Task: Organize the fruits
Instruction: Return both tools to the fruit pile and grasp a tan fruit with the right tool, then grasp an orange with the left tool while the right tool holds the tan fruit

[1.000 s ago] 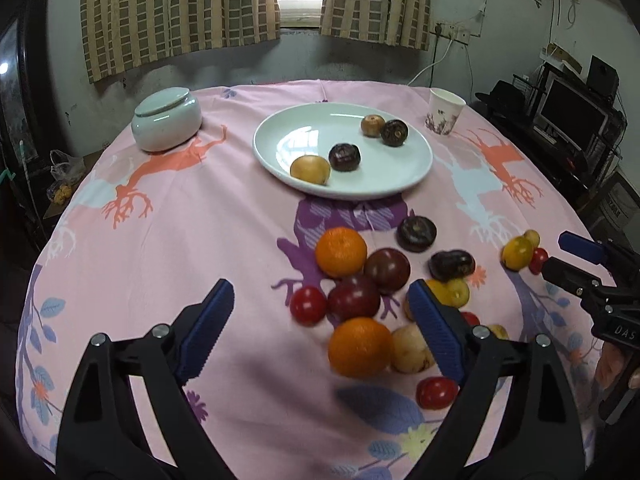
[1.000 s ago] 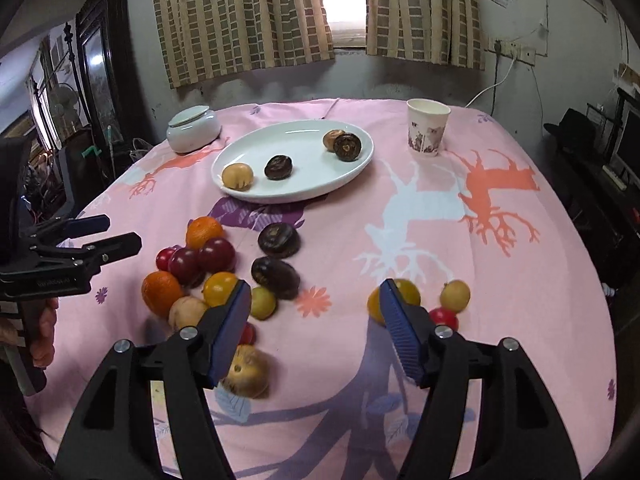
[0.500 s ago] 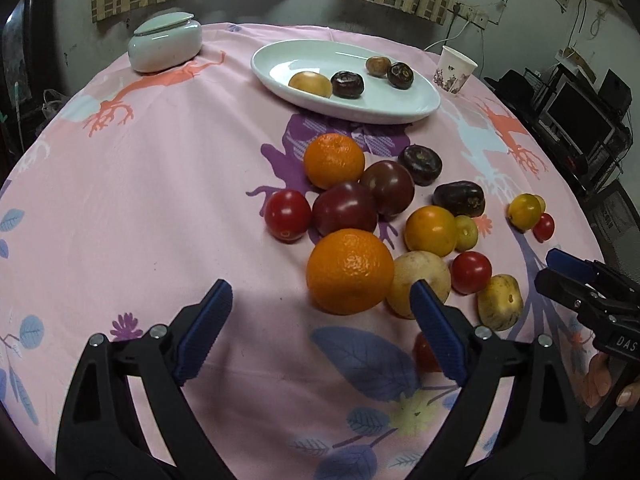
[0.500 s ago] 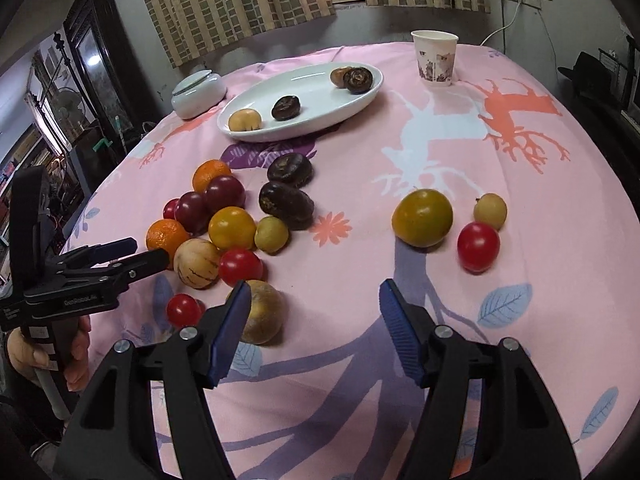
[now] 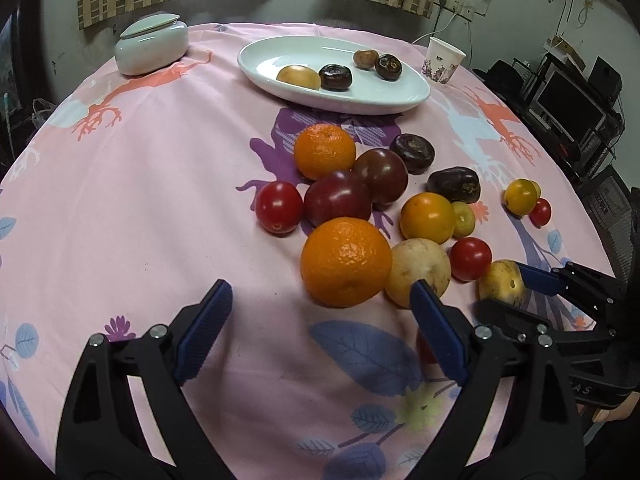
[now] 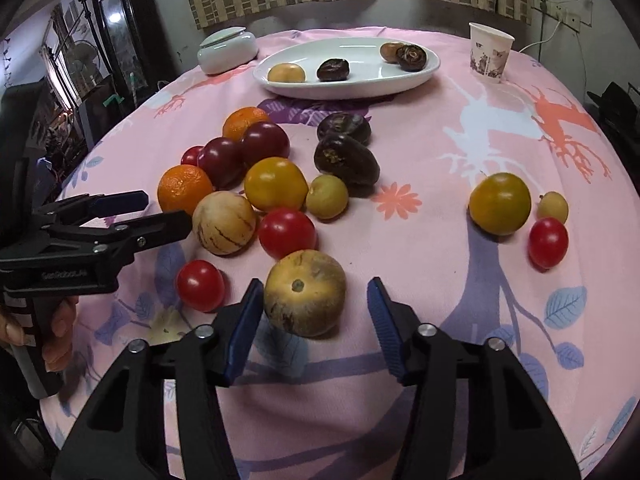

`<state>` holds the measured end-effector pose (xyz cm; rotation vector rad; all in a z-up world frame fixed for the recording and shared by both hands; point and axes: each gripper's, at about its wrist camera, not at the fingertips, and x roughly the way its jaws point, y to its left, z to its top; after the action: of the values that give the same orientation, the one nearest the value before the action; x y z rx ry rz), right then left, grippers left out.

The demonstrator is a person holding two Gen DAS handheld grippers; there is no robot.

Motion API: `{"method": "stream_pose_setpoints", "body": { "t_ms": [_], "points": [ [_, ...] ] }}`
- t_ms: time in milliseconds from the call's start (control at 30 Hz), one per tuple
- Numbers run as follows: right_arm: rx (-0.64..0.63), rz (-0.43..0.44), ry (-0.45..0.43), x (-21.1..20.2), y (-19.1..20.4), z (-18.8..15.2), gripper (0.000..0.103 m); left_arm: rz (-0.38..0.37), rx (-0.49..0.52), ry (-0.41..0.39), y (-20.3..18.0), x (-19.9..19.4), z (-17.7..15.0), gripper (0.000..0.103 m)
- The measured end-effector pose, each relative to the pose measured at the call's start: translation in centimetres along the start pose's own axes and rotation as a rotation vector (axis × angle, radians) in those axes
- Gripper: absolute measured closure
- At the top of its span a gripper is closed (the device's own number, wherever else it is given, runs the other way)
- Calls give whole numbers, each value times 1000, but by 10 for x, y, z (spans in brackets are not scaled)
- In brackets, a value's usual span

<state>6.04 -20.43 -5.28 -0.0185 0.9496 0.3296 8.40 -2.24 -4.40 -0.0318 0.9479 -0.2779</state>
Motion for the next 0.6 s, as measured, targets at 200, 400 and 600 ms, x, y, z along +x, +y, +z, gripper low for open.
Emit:
{"method": "stream_pose_setpoints", "body": {
  "t_ms": [200, 400, 600],
  "points": [
    [-27, -19, -15, -2, 5, -2, 64, -4, 6, -2, -1, 1, -1, 11],
    [12, -42, -50, -16, -7, 0, 64, -15, -11, 0, 1, 2, -1, 11],
    [25, -44, -54, -21, -11, 0, 64, -22, -46, -25, 8, -5, 3, 11]
  ]
}}
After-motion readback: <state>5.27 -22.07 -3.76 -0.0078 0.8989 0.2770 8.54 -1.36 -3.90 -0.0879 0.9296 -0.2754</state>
